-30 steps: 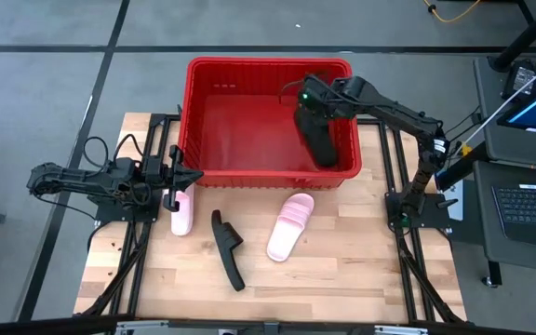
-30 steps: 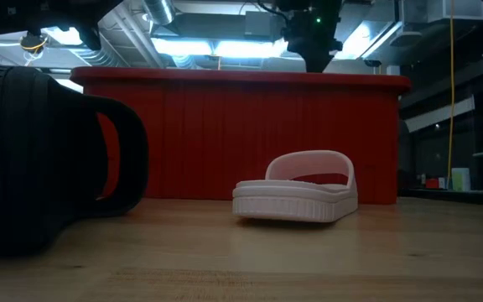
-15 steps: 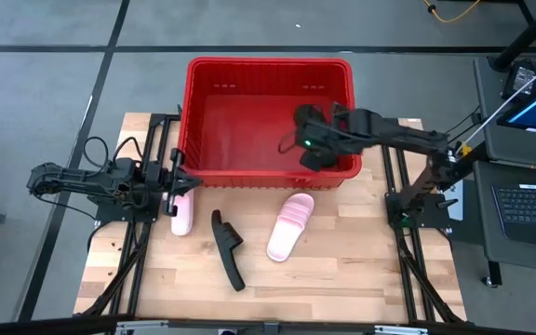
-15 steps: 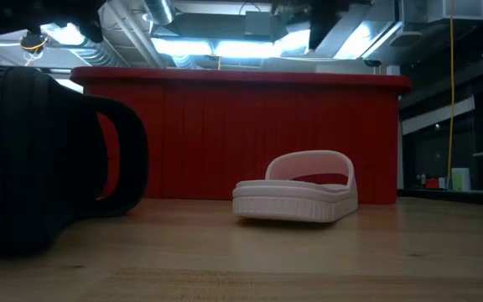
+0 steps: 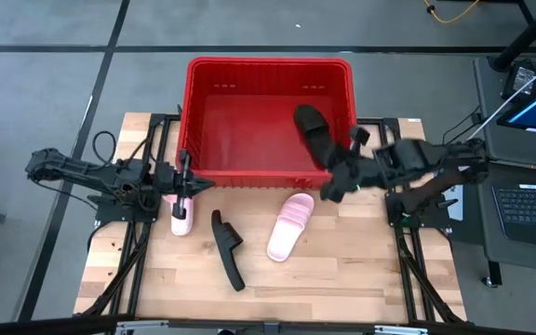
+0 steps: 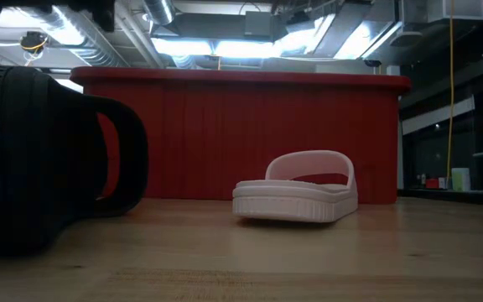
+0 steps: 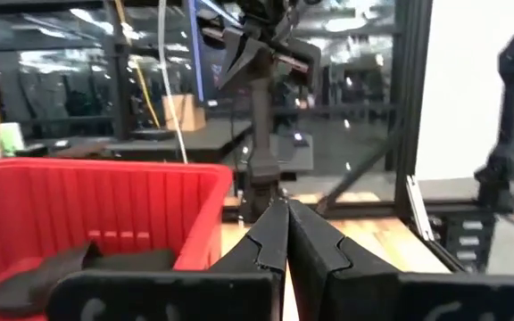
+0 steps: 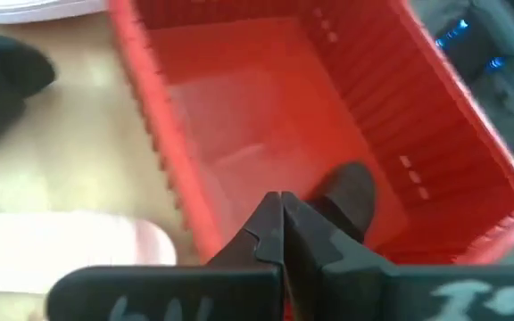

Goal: Pick and place slides into bin
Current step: Put the black slide into the bin

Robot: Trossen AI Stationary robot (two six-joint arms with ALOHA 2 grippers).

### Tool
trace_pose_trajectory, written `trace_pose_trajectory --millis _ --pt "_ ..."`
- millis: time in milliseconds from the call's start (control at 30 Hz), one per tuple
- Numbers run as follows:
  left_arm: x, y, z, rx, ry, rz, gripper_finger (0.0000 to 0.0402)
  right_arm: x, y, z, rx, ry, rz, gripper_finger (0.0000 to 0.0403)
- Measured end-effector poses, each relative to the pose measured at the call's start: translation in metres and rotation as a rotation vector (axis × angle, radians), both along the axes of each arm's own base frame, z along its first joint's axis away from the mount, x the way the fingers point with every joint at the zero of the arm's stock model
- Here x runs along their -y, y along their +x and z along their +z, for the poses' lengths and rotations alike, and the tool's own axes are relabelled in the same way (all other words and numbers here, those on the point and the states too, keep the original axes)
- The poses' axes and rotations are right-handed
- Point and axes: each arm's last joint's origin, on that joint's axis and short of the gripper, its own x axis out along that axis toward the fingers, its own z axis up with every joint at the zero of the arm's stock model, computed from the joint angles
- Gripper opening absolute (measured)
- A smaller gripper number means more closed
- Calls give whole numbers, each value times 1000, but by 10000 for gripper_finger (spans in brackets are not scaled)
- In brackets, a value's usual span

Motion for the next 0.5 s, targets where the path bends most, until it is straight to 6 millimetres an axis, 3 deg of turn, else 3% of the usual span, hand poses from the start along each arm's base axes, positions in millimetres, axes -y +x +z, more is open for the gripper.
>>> trace_pose_trajectory --millis 333,500 --pt "36 39 23 -364 -22 151 2 -40 -31 -93 207 97 165 3" --pt "64 54 31 -462 -36 123 2 -58 -38 -130 368 140 285 4"
